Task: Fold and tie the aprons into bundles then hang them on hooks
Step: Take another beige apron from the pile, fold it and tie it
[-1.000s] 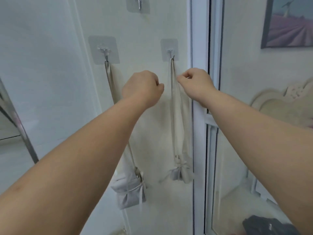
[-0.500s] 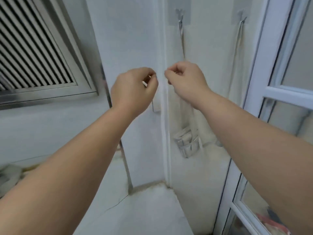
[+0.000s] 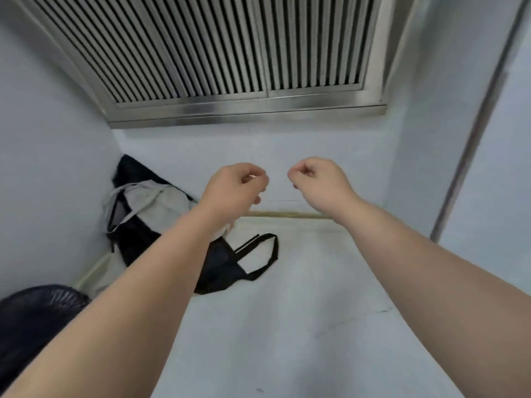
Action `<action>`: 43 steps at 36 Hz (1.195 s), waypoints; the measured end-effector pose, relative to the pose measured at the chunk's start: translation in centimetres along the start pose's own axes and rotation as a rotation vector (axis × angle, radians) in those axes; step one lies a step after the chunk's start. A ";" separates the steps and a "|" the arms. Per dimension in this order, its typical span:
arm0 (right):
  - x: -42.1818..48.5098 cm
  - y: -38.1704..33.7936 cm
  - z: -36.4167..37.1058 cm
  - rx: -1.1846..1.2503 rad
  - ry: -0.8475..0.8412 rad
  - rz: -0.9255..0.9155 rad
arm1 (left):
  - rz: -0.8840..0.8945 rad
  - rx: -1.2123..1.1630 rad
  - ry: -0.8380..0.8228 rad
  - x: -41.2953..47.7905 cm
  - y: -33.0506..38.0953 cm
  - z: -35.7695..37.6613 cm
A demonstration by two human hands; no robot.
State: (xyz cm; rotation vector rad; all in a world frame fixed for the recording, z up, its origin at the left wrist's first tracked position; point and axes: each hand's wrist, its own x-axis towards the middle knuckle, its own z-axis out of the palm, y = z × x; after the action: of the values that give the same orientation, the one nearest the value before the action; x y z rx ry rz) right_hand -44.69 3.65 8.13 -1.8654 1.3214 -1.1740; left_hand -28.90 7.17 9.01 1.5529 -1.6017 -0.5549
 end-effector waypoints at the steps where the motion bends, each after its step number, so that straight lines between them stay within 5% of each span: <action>1: 0.4 -0.2 2.9 0.008 -0.048 0.008 | -0.039 0.012 -0.016 0.1 -2.5 -1.6; 8: 3.4 -0.5 16.8 -0.035 -0.258 0.052 | -0.216 0.096 -0.065 0.8 -14.6 -8.7; 16: 7.8 0.2 24.3 -0.149 -0.381 0.105 | -0.426 0.254 -0.153 5.1 -24.0 -10.8; 23: 9.8 4.5 28.1 -0.139 -0.413 0.252 | -0.473 0.376 -0.160 9.2 -30.0 -8.4; 35: 11.9 8.9 31.1 -0.145 -0.445 0.401 | -0.691 0.279 0.162 14.2 -37.1 -6.0; 39: 11.8 9.6 31.9 -0.125 -0.450 0.435 | -0.760 0.600 0.110 14.7 -37.8 -6.5; 43: 11.8 9.6 32.3 -0.137 -0.450 0.417 | -0.654 0.639 -0.007 14.9 -38.3 -7.1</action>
State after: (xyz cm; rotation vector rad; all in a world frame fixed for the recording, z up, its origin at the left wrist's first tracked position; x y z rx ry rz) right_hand -18.73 -12.06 -10.64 -1.6969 1.4512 -0.4299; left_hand 1.23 -11.09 -13.24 2.5922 -1.3121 -0.3913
